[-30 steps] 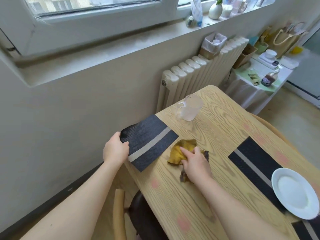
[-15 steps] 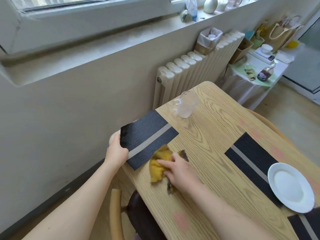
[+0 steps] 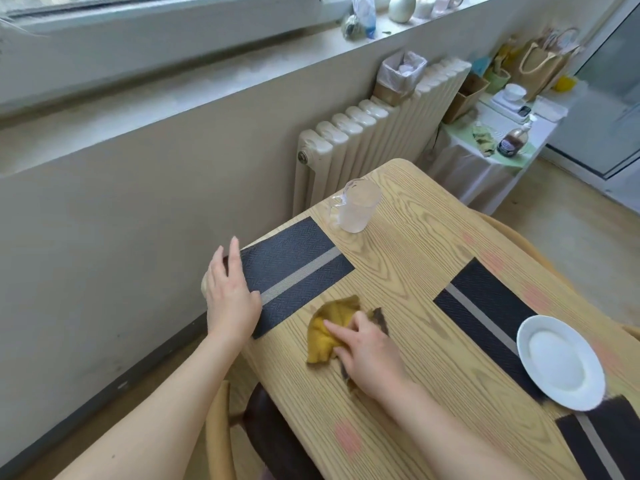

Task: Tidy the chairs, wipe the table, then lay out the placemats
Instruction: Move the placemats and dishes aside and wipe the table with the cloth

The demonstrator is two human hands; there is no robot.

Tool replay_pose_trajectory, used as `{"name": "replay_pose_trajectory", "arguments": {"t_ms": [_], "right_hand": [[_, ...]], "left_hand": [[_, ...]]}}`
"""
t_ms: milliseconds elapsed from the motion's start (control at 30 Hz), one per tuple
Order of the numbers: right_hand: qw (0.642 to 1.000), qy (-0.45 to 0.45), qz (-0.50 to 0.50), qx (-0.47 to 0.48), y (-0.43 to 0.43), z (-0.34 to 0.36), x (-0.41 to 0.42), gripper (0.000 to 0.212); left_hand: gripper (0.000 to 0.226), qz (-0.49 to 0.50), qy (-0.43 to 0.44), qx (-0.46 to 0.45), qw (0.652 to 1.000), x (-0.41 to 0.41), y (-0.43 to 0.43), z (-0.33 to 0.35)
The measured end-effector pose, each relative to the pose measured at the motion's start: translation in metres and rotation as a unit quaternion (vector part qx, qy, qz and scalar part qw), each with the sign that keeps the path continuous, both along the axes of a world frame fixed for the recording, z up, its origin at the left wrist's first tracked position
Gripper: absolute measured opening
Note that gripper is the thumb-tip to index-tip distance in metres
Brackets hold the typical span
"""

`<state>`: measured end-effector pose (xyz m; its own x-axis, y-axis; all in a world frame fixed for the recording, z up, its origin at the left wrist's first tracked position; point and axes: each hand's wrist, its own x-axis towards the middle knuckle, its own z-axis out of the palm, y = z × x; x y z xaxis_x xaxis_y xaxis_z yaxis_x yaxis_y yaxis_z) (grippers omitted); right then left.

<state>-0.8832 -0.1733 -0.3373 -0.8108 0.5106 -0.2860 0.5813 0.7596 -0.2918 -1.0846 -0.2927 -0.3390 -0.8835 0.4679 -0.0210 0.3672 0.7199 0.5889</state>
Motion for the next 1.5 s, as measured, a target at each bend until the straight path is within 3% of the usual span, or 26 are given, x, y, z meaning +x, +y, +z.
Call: {"name": "replay_pose_trajectory", "arguments": {"t_ms": [67,133,267,433,600,833,1000,1233,1367,1500], "right_hand": [[1.000,-0.010,0.016,0.014,-0.002,0.001,0.002,0.046],[0.999,-0.013,-0.014,0.033,0.006,0.002,0.008,0.046],[0.987,-0.037,-0.143,0.062,0.040,0.001,0.037,0.049],[0.960,-0.061,-0.265,0.061,0.065,0.004,0.086,0.051],[0.976,-0.032,-0.211,0.036,0.028,0.003,0.075,0.052],[1.000,-0.009,-0.004,0.007,-0.049,0.005,0.043,0.050],[0.994,-0.021,-0.109,0.021,-0.028,0.004,0.080,0.050],[0.940,-0.064,-0.332,0.036,0.016,0.004,0.162,0.052],[0.952,-0.068,-0.296,0.043,0.003,0.007,0.139,0.053],[0.987,-0.025,-0.160,0.011,-0.031,0.006,0.104,0.052]], "left_hand": [[0.091,-0.070,0.101,-0.015,0.992,0.016,0.003,0.005],[0.085,-0.157,0.130,-0.037,0.978,0.032,0.007,0.007],[0.071,-0.257,0.104,-0.058,0.959,0.060,0.010,0.008],[0.065,-0.285,0.056,-0.077,0.954,0.079,0.008,0.014],[0.061,-0.283,0.039,-0.092,0.954,0.085,-0.005,0.011],[0.055,-0.296,0.024,-0.104,0.949,0.106,-0.017,0.011],[0.060,-0.316,0.023,-0.122,0.941,0.118,-0.024,0.012],[0.060,-0.329,0.020,-0.115,0.937,0.133,-0.024,0.021],[0.059,-0.328,0.011,-0.113,0.938,0.137,-0.026,0.022],[0.058,-0.330,0.005,-0.119,0.936,0.142,-0.030,0.017]]}}
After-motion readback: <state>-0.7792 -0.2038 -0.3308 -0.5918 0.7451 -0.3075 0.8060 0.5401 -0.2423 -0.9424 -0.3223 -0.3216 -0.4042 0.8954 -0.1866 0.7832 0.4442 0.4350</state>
